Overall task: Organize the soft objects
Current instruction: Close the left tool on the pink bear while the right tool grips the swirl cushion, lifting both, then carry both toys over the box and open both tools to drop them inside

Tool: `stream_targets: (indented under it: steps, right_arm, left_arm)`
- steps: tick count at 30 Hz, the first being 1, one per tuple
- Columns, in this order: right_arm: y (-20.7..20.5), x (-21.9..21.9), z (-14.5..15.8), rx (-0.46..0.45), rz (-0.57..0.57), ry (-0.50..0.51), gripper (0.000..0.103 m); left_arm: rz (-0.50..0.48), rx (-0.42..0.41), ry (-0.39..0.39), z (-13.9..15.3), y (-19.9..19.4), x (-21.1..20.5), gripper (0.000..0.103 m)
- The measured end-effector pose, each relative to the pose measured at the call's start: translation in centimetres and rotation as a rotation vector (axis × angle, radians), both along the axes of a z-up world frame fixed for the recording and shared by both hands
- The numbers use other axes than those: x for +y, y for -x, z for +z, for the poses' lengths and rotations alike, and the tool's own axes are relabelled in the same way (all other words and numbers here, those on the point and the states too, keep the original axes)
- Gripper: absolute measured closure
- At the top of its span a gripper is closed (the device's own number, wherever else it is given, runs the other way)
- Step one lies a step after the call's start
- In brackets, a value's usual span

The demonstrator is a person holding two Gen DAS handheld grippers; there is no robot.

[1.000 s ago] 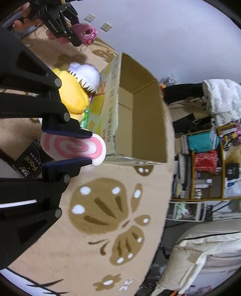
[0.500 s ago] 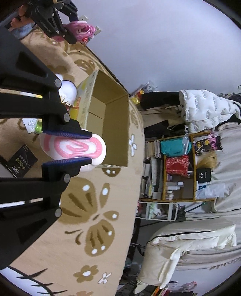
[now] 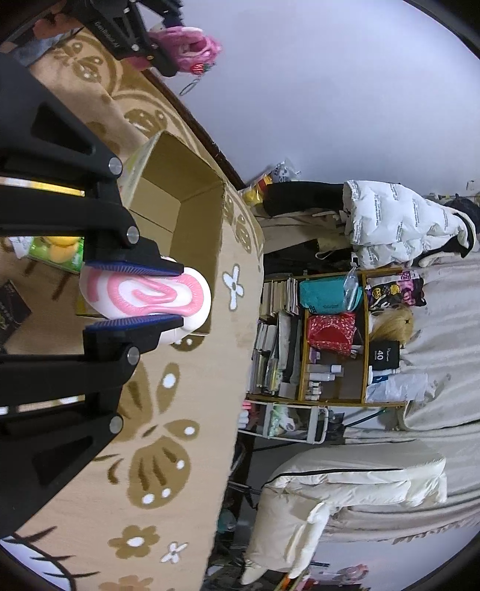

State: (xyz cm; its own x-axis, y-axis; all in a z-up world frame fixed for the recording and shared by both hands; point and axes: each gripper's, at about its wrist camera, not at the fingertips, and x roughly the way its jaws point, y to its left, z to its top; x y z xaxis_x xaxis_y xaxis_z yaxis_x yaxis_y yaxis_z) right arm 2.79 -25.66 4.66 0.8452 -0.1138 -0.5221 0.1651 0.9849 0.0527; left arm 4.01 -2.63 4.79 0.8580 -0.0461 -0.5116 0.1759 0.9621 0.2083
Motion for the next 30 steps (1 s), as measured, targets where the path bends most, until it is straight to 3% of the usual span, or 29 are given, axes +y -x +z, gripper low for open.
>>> stream_targets:
  steps: [11,23,30]
  right_arm:
    - [-3.9,1.2,-0.3,-0.007,0.0,0.092,0.082]
    - [-6.9,1.0,-1.7,0.006,0.023,0.094,0.081]
    - [-7.7,0.7,-3.0,0.03,0.035,0.079,0.08]
  left_arm:
    - [-0.031,-0.024,0.005,0.4,-5.0,-2.7,0.045]
    - [-0.111,0.005,0.043,-1.0,-8.2,-4.9,0.045]
    - [-0.162,0.042,0.027,-2.7,-8.8,-6.5,0.045]
